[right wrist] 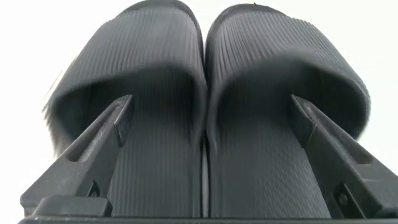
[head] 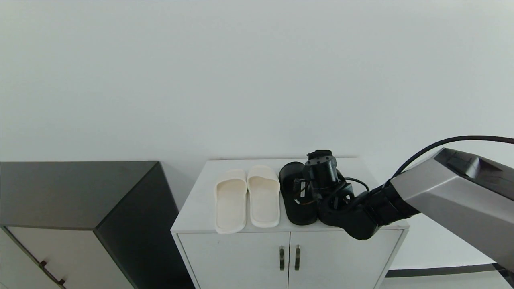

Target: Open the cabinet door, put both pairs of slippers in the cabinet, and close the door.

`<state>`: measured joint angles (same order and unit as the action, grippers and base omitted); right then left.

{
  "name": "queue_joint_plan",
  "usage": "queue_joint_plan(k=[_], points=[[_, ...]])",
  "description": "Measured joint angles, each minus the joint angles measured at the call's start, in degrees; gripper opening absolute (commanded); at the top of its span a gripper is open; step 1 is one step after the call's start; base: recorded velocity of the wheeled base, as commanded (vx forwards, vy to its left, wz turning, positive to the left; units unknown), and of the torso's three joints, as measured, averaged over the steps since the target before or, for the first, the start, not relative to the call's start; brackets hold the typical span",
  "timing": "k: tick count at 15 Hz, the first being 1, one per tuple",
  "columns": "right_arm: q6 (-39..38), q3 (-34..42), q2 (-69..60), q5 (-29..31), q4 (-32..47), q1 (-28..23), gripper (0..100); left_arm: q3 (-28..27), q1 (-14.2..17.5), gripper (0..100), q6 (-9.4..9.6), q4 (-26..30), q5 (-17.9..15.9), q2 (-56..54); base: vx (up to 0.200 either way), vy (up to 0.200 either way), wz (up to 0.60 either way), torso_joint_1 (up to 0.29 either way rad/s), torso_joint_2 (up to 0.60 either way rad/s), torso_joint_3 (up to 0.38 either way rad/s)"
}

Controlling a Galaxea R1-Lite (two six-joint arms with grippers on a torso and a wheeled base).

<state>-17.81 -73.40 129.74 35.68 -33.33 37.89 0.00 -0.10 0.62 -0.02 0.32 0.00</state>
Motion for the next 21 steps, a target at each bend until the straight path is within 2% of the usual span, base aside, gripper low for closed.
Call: queue_joint_plan(k=[1,2,10,13,15,17,21], points=[[0.11,-1.38,1.10,0.01,0.02,-0.29,100,0.00,0.00,0,-0.02,0.00,0.00,0.00,0.000,0.000,0.00,0.000,0.00,0.000],[0.13,-2.69,2.08,0.00,-0.04,-0.49,0,0.00,-0.01,0,0.00,0.00,0.00,0.00,0.000,0.000,0.00,0.000,0.00,0.000],[1.96,-3.89,2.91,0.33,-0.52,-0.66,0,0.00,0.00,0,-0.02,0.00,-0.05,0.00,0.000,0.000,0.00,0.000,0.00,0.000],[3.96,-0.27,-1.61,0.26,-1.29,-0.11,0,0.00,0.00,0,-0.18,0.00,-0.02,0.00,0.000,0.000,0.00,0.000,0.00,0.000],[5.25,4.91,-6.60,-0.93,-2.93,1.08,0,0.00,0.00,0,-0.27,0.00,0.00,0.00,0.000,0.000,0.00,0.000,0.00,0.000],[5.85,11.78,-12.24,-4.32,-4.25,2.60,0,0.00,0.00,0,-0.27,0.00,-0.05,0.00,0.000,0.000,0.00,0.000,0.00,0.000],[8.40,24.89,-24.32,-17.52,-5.01,6.99,0,0.00,0.00,0,-0.22,-0.02,-0.02,0.00,0.000,0.000,0.00,0.000,0.00,0.000]])
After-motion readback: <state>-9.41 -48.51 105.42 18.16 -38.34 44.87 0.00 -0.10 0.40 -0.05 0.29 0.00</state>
